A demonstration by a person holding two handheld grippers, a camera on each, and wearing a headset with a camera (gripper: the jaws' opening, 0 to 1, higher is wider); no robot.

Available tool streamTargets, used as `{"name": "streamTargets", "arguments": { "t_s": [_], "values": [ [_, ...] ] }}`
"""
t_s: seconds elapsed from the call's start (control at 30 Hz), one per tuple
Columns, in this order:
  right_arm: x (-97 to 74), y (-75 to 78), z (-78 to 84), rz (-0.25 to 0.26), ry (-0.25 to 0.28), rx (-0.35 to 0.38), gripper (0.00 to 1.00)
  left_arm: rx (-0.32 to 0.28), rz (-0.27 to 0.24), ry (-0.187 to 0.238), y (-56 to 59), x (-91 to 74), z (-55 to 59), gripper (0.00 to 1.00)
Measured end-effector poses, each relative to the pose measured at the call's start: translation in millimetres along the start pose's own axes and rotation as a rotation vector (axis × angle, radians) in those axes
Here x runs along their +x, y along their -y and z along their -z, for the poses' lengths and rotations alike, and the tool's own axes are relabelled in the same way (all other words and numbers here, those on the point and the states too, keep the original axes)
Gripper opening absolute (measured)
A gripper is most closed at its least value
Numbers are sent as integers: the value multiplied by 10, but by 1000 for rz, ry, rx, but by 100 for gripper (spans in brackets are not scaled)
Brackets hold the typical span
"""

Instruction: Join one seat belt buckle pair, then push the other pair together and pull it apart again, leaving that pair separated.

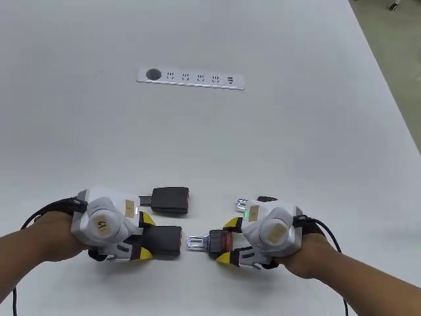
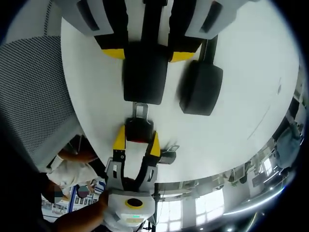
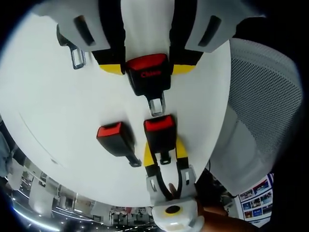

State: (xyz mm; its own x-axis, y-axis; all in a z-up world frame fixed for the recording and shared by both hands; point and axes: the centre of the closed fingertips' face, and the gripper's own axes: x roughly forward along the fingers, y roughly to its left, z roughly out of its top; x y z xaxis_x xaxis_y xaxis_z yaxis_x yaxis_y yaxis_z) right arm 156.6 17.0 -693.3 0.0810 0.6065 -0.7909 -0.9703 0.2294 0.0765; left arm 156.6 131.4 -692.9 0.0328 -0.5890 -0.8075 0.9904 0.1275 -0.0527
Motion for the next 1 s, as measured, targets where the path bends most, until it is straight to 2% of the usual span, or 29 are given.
{"name": "streamTargets", "arguments": {
  "t_s": [0.23,0.3,0.37,0.53,0.7,0.77,0.8,0.87,1.0],
  "values": [
    [51,-13,-110,-2,28,16,33,6,0,-4,-6,13,-5,32],
    [103,-57,-185,-2,29,-2,33,14,4,-10,1,37,-20,33],
    [98,-58,-203,4,13,-13,33,24,8,-15,10,42,-23,33],
    [101,-64,-212,-3,14,-17,33,24,9,-22,22,45,-28,33],
    [191,-110,-316,-12,5,-20,33,50,22,-50,40,53,-61,32],
    [235,-122,-349,-11,5,-19,32,42,19,-57,47,45,-59,32],
    [236,-99,-278,-5,-36,-33,32,44,22,-58,62,38,-40,32],
    [258,-113,-304,-12,-10,-21,32,25,18,-41,53,50,-44,32],
    [255,-114,-308,-8,0,-14,32,35,20,-57,57,51,-59,32]
  ]
}}
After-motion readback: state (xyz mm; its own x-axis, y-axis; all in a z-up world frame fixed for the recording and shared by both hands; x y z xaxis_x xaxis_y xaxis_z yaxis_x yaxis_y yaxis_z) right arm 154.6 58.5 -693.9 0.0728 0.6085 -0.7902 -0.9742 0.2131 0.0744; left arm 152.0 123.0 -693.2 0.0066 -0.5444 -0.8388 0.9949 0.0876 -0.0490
